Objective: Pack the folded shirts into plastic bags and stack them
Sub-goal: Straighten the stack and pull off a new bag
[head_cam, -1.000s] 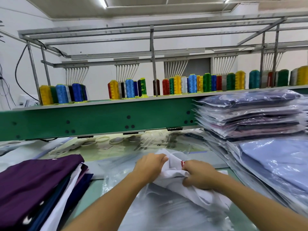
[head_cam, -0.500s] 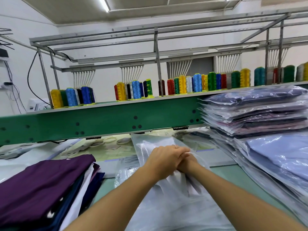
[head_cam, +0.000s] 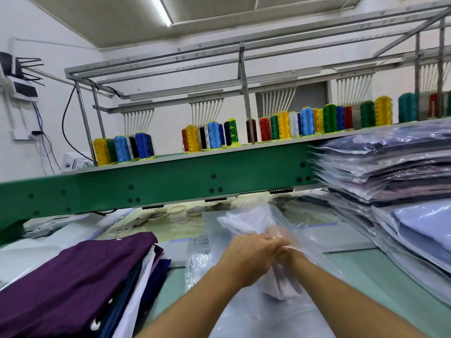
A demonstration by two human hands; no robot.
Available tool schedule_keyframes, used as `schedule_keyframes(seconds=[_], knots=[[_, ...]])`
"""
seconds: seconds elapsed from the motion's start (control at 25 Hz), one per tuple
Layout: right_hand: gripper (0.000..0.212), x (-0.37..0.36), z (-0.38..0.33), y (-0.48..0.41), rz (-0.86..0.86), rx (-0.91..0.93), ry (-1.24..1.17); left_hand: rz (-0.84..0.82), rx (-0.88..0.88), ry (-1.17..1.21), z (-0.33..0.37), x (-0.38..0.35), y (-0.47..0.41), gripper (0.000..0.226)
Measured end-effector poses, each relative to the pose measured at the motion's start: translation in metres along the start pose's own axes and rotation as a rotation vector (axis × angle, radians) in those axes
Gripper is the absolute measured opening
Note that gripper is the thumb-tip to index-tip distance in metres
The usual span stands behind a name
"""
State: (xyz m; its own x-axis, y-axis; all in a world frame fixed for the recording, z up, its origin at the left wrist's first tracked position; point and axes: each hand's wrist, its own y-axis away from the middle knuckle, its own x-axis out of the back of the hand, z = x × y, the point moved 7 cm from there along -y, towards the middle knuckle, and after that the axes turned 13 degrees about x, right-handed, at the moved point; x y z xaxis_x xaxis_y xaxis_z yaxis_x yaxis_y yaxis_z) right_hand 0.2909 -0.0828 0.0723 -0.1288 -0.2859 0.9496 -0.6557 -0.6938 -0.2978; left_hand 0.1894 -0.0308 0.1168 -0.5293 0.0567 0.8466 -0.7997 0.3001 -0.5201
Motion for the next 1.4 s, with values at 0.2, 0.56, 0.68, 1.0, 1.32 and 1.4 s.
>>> schedule_keyframes(seconds=[0.2, 0.56, 0.68, 1.0, 1.32, 1.4], knots=[[0.021, -0.012, 0.01, 0.012, -0.012, -0.038, 0.137, -0.02, 0.033, -0.022, -0.006, -0.017, 0.009, 0.029], [0.069, -0.047, 0.017, 0.09, -0.251, -0.032, -0.046, -0.371, 0.255, -0.097, -0.035, -0.051, 0.06, 0.038], [0.035, -0.023, 0.008, 0.115, -0.265, 0.078, -0.1, -0.433, 0.374, -0.074, -0.048, -0.056, 0.087, 0.037], [0.036, 0.018, 0.041, 0.15, 0.146, -0.073, 0.27, -0.293, 0.393, -0.157, -0.054, -0.054, 0.112, 0.015], [0.017, 0.001, 0.053, 0.138, 0.024, -0.066, 0.037, -0.16, 0.52, -0.046, -0.087, -0.039, 0.127, 0.018], [0.026, 0.003, 0.041, 0.136, 0.054, 0.084, -0.008, -0.147, 0.5, 0.02, -0.095, -0.036, 0.131, 0.023]])
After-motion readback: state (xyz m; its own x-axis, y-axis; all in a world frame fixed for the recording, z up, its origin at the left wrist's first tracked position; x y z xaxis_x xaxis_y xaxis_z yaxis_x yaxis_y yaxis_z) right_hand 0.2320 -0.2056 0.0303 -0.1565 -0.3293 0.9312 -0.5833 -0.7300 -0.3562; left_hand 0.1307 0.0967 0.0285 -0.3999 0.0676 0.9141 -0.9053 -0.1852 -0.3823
